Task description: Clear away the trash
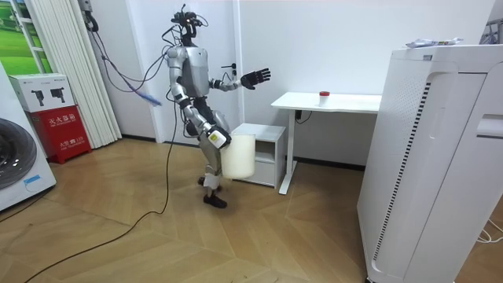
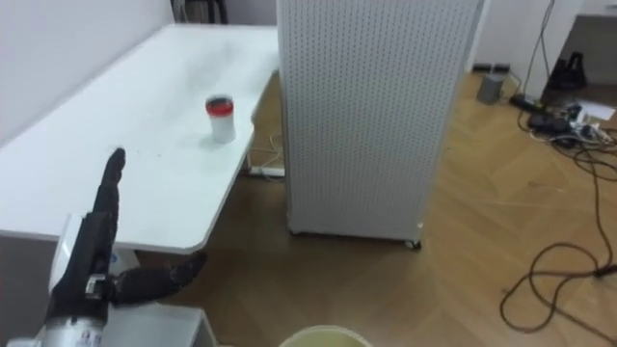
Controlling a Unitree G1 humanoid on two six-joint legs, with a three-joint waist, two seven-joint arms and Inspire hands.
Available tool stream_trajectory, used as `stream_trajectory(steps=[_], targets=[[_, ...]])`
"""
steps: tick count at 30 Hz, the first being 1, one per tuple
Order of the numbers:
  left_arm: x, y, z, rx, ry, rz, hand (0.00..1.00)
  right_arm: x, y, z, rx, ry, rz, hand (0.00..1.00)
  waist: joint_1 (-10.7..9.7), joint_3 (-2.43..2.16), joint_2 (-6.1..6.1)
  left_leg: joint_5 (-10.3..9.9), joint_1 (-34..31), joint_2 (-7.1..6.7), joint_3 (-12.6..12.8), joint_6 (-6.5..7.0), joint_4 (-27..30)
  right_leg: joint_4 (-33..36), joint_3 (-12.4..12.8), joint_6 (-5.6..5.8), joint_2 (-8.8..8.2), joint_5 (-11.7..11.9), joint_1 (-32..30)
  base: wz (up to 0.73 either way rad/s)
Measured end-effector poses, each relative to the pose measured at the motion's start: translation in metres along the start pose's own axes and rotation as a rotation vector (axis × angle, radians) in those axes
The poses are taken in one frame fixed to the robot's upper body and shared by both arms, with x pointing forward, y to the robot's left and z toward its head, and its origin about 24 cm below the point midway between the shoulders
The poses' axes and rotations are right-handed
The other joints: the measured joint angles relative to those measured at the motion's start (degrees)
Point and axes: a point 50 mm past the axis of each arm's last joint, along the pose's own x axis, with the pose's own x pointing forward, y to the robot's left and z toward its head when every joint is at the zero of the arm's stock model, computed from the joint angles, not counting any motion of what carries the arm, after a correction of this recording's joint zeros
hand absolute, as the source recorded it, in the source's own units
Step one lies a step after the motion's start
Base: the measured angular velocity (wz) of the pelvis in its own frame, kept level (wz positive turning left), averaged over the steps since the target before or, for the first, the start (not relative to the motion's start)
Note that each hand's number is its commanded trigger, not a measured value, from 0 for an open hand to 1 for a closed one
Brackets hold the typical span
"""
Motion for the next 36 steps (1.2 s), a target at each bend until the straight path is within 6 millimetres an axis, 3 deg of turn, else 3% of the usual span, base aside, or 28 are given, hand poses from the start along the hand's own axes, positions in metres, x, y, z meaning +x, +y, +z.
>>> stream_trajectory(steps=[1, 2, 3, 4, 6, 7, 8, 9, 11, 12, 14, 15, 16, 17, 18, 19, 20, 21, 22, 23, 24, 27, 30, 31, 32, 33, 34, 36], targets=[[0.000, 0.000, -0.001, -0.006, 0.004, 0.004, 0.00, 0.000, 0.000, 0.000, -0.002, 0.002, -0.003, 1.00, 0.2, 0.07, -0.09, 0.3, -1.5, -0.35, -0.1, 0.00, -2.2, -0.2, 0.2, -0.03, -0.19, -0.1, 0.4, -0.38], [0.000, 0.000, -0.001, -0.011, 0.006, 0.018, 0.00, 0.000, 0.000, -0.001, -0.006, 0.004, -0.005, 1.00, 0.4, 0.14, -0.33, 1.2, -4.1, -1.56, -1.2, -0.37, -9.0, -0.5, 0.5, 0.41, -0.49, -0.6, 0.6, -0.24], [0.000, 0.000, -0.001, -0.023, 0.007, 0.026, 0.00, 0.000, 0.001, -0.001, -0.010, 0.009, -0.008, 1.00, 1.0, 0.24, -0.57, 4.1, -5.6, -2.70, -2.2, -0.45, -18.5, -0.4, 1.2, 0.69, -0.64, -1.3, 0.8, -0.20], [-0.001, 0.000, -0.001, -0.028, 0.010, 0.028, 0.00, 0.000, 0.001, -0.002, -0.010, 0.014, -0.010, 1.00, 1.3, 0.28, -0.61, 5.8, -6.0, -3.26, -2.7, -0.45, -23.1, -0.3, 1.4, 0.74, -0.73, -1.7, 1.0, -0.25], [-0.004, 0.000, -0.008, -0.026, 0.040, 0.028, 0.00, 0.000, 0.001, -0.004, -0.019, 0.034, -0.013, 1.00, 2.0, 0.08, -0.66, 13.1, -6.6, -4.00, -4.1, -0.17, -34.3, 0.3, 1.3, 1.48, -1.27, -3.7, 1.9, -0.26], [-0.004, 0.001, -0.009, -0.024, 0.043, 0.029, 0.00, 0.000, 0.002, -0.004, -0.021, 0.036, -0.011, 1.00, 2.0, -0.13, -0.50, 15.2, -6.5, -4.06, -4.1, 0.04, -35.0, 0.4, 1.3, 1.57, -1.42, -4.1, 2.3, -0.03], [-0.004, 0.001, -0.009, -0.022, 0.044, 0.031, 0.00, 0.000, 0.002, -0.005, -0.025, 0.038, -0.007, 1.00, 1.8, -0.42, -0.84, 18.6, -6.2, -4.76, -4.2, 0.49, -35.9, 0.6, 1.4, 2.57, -1.79, -4.9, 2.3, 0.11], [-0.004, 0.001, -0.009, -0.023, 0.044, 0.030, 0.00, 0.000, 0.002, -0.005, -0.027, 0.038, -0.007, 1.00, 1.9, -0.35, -1.21, 20.6, -6.0, -5.30, -4.0, 1.77, -35.8, 0.4, 1.3, 3.29, -2.30, -5.6, 2.4, 0.08], [-0.007, 0.001, -0.011, -0.025, 0.058, 0.030, 0.00, -0.001, 0.001, -0.005, -0.029, 0.039, -0.008, 1.00, 2.5, -0.29, -1.71, 21.1, -6.1, -6.38, -3.8, 3.22, -33.1, 0.0, 1.0, 4.28, -3.69, -7.1, 3.8, -0.11], [-0.007, 0.002, -0.012, -0.030, 0.061, 0.030, 0.00, -0.001, 0.002, -0.005, -0.030, 0.040, -0.008, 1.00, 2.7, -0.25, -1.66, 21.0, -6.2, -6.73, -3.8, 4.10, -31.6, -0.2, 0.9, 4.67, -4.00, -7.7, 4.6, -0.09], [-0.004, 0.001, -0.010, -0.051, 0.053, 0.034, 0.00, 0.000, 0.001, -0.004, -0.039, 0.037, -0.005, 1.00, 3.2, -0.19, -2.12, 15.0, -6.6, -8.55, -2.6, 6.16, -25.2, 0.3, -0.1, 6.45, -6.81, -10.4, 7.7, 0.08], [-0.003, 0.001, -0.009, -0.050, 0.051, 0.031, 0.00, 0.000, 0.001, -0.003, -0.041, 0.036, -0.004, 1.00, 3.2, -0.35, -2.37, 13.6, -6.5, -9.30, -2.3, 6.47, -24.0, 1.2, -0.5, 7.07, -7.81, -11.2, 8.4, 0.22], [-0.001, -0.001, -0.008, -0.052, 0.044, 0.024, 0.00, 0.000, -0.001, 0.000, -0.048, 0.021, -0.006, 1.00, 3.2, -0.30, -2.31, 11.2, -6.5, -10.72, -2.4, 7.51, -21.1, 5.0, -2.0, 8.56, -9.70, -12.4, 8.9, 0.30], [0.001, -0.001, -0.007, -0.054, 0.035, 0.015, 0.00, 0.000, 0.000, 0.004, -0.050, 0.003, -0.003, 1.00, 3.0, -0.23, -2.46, 9.1, -6.1, -11.91, -2.1, 8.32, -18.9, 11.8, -2.9, 8.98, -12.05, -12.3, 7.4, 0.45], [0.003, -0.001, -0.005, -0.054, 0.026, 0.014, 0.00, 0.000, 0.004, 0.009, -0.056, -0.022, 0.004, 1.00, 2.6, -0.09, -2.86, 6.9, -5.4, -12.56, -0.7, 9.29, -17.0, 18.5, -3.0, 10.15, -14.14, -11.1, 6.1, 0.48], [0.005, -0.001, -0.004, -0.055, 0.020, 0.014, 0.00, 0.001, 0.005, 0.011, -0.062, -0.035, 0.009, 1.00, 2.4, -0.10, -2.97, 5.8, -5.1, -12.86, -0.2, 9.76, -16.1, 21.4, -2.9, 10.36, -14.83, -10.2, 5.5, 0.57], [0.008, -0.002, -0.002, -0.057, 0.009, 0.015, 0.00, 0.001, 0.006, 0.017, -0.068, -0.059, 0.015, 1.00, 1.9, -0.09, -3.02, 3.6, -4.4, -12.88, 1.4, 10.55, -14.7, 26.3, -2.0, 10.63, -15.69, -7.6, 3.9, 0.49], [0.008, -0.002, -0.002, -0.057, 0.007, 0.015, 0.00, 0.001, 0.007, 0.020, -0.069, -0.071, 0.016, 1.00, 1.8, -0.20, -2.85, 2.7, -4.1, -12.75, 1.8, 10.82, -14.3, 28.5, -1.8, 10.72, -15.81, -5.8, 3.2, 0.45], [0.009, -0.002, -0.001, -0.051, 0.004, 0.011, 0.00, 0.002, 0.007, 0.022, -0.070, -0.083, 0.015, 1.00, 1.5, -0.26, -2.59, 1.7, -2.8, -12.74, 1.9, 11.25, -14.6, 31.2, -1.5, 11.11, -16.18, -2.2, 2.2, 0.18], [0.009, 0.000, -0.001, -0.044, 0.000, 0.016, 0.00, 0.003, 0.008, 0.025, -0.073, -0.093, 0.018, 1.00, 2.2, -0.27, -2.19, 1.1, -1.7, -12.71, 1.7, 11.36, -15.4, 33.0, -1.9, 11.66, -17.01, -1.3, 0.9, 0.04], [0.010, 0.001, -0.001, -0.046, 0.000, 0.026, 0.00, 0.004, 0.008, 0.029, -0.070, -0.102, 0.020, 1.00, 2.3, -0.22, -1.81, 0.9, -0.5, -12.69, 1.3, 11.39, -16.5, 33.1, -2.5, 11.75, -17.78, -3.0, -0.8, -0.05], [0.011, 0.000, 0.000, -0.059, -0.003, 0.032, 0.00, 0.003, 0.008, 0.027, -0.069, -0.098, 0.019, 1.00, 1.8, -0.31, -1.17, 0.9, 2.1, -12.02, 0.1, 11.26, -19.1, 29.4, -2.8, 11.40, -17.53, -5.6, -4.5, 0.05], [0.011, -0.001, 0.000, -0.053, -0.006, 0.038, 0.00, 0.002, 0.009, 0.026, -0.085, -0.095, 0.014, 1.00, 1.4, -0.28, -0.72, 0.7, 5.5, -10.29, -1.5, 10.19, -22.3, 13.3, -2.0, 11.56, -15.91, -4.8, -7.4, 0.06], [0.010, -0.002, 0.000, -0.054, -0.003, 0.036, 0.00, 0.002, 0.009, 0.024, -0.092, -0.091, 0.010, 1.00, 1.4, -0.28, -0.72, 0.7, 6.2, -10.03, -1.8, 9.97, -22.9, 9.5, -1.7, 11.36, -15.35, -3.9, -7.0, 0.15], [0.008, -0.003, -0.001, -0.054, 0.003, 0.031, 0.00, 0.000, 0.009, 0.021, -0.104, -0.079, 0.006, 1.00, 1.3, -0.24, -0.69, 0.4, 7.6, -9.53, -2.6, 9.38, -23.8, 2.2, -1.7, 11.47, -14.07, -0.8, -5.6, 0.27], [0.006, -0.004, -0.002, -0.052, 0.008, 0.026, 0.00, -0.002, 0.008, 0.015, -0.101, -0.064, 0.001, 1.00, 0.7, -0.32, -0.73, 0.2, 8.7, -9.23, -4.0, 8.78, -24.4, -1.6, -1.7, 11.41, -12.85, 4.7, -3.9, 0.40], [0.005, -0.005, -0.002, -0.052, 0.011, 0.025, 0.00, -0.004, 0.007, 0.012, -0.102, -0.056, -0.002, 1.00, 0.1, -0.39, -0.71, 0.1, 9.0, -8.96, -4.6, 8.43, -24.7, -2.4, -1.6, 12.21, -12.11, 6.0, -3.2, 0.38], [0.005, -0.003, -0.002, -0.044, 0.011, 0.042, 0.00, -0.004, 0.007, 0.012, -0.108, -0.054, -0.003, 1.00, 0.0, -0.52, -0.49, 0.4, 9.9, -7.60, -5.5, 7.14, -26.8, -5.7, -2.0, 11.57, -10.07, 6.8, -1.1, 0.11]])
